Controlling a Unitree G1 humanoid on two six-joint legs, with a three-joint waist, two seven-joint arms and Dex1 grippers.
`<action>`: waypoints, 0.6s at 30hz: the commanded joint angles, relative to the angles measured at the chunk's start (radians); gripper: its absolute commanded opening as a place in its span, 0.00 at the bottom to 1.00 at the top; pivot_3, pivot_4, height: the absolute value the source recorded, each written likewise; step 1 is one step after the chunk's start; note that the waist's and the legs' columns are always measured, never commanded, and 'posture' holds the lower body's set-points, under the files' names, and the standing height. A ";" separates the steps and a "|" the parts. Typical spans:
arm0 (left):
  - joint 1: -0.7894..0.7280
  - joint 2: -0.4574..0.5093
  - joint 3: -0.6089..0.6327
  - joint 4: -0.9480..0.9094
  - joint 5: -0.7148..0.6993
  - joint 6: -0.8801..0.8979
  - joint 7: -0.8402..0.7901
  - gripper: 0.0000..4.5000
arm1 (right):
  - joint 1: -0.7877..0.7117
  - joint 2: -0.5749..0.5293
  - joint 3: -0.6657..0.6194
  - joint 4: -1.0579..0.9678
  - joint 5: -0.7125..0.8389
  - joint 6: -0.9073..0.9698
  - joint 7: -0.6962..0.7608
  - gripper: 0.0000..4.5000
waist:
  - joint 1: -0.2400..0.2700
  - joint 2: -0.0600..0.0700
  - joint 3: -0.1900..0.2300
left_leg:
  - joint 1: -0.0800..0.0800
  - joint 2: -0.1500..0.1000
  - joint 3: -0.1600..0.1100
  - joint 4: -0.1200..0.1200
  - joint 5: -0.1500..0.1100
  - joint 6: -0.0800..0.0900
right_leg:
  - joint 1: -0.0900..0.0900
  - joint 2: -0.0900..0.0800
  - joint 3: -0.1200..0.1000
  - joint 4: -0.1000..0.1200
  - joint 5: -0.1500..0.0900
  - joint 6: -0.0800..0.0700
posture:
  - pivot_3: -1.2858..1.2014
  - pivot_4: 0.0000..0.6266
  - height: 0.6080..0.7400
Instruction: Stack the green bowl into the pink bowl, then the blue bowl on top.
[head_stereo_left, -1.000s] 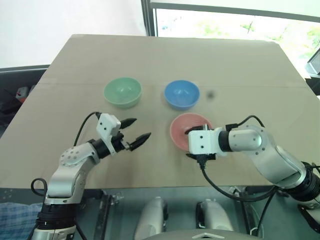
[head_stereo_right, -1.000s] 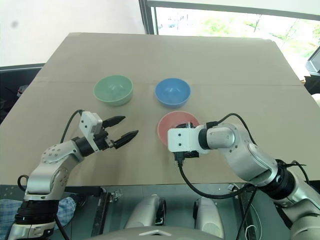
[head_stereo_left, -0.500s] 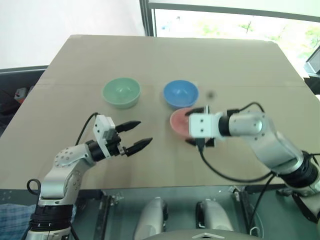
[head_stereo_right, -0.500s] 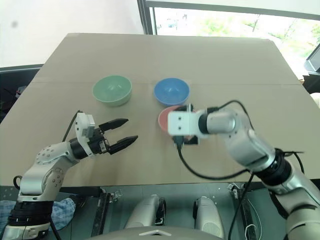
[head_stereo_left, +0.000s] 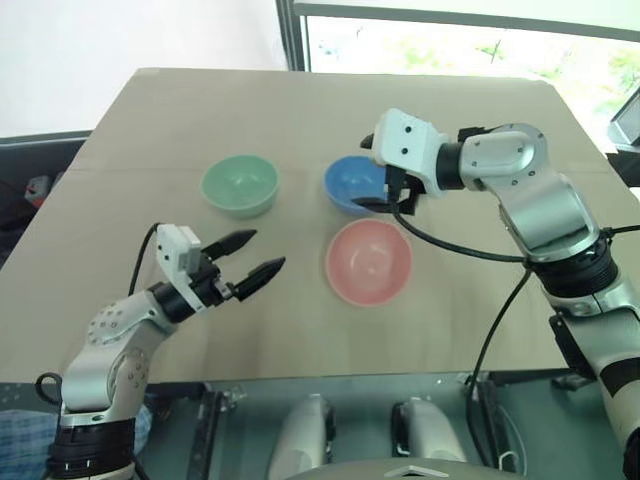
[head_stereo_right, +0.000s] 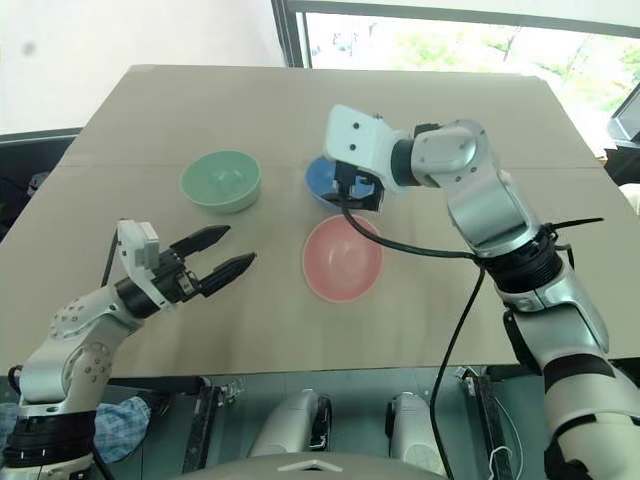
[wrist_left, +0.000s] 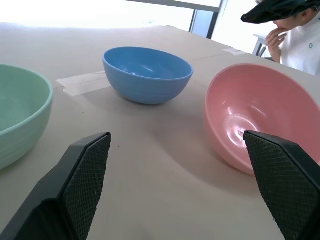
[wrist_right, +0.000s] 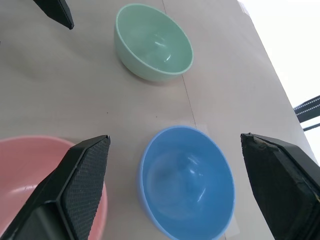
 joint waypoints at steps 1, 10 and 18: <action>-0.002 0.006 0.055 -0.052 -0.013 -0.002 0.046 1.00 | -0.015 0.029 -0.044 0.000 0.033 -0.019 -0.015 0.98 | -0.004 0.000 0.000 | 0.000 0.000 0.000 0.000 0.000 0.000 | 0.000 0.000 0.000 0.000 0.000 0.000 | 0.52 0.24 1.00; -0.104 0.037 0.027 -0.030 0.066 0.044 0.170 1.00 | 0.134 -0.003 -0.346 -0.180 0.368 0.233 -0.007 0.98 | 0.007 0.000 0.000 | -0.001 0.000 -0.001 0.000 0.000 0.000 | 0.000 -0.001 -0.001 0.000 0.000 0.000 | 0.52 0.24 1.00; -0.352 0.091 -0.109 0.169 0.252 0.037 0.197 1.00 | 0.244 -0.148 -0.476 -0.361 0.536 0.405 -0.042 0.98 | 0.014 0.000 0.000 | 0.001 0.000 0.000 0.000 0.000 -0.001 | 0.000 0.001 0.000 0.000 0.000 0.000 | 0.52 0.24 1.00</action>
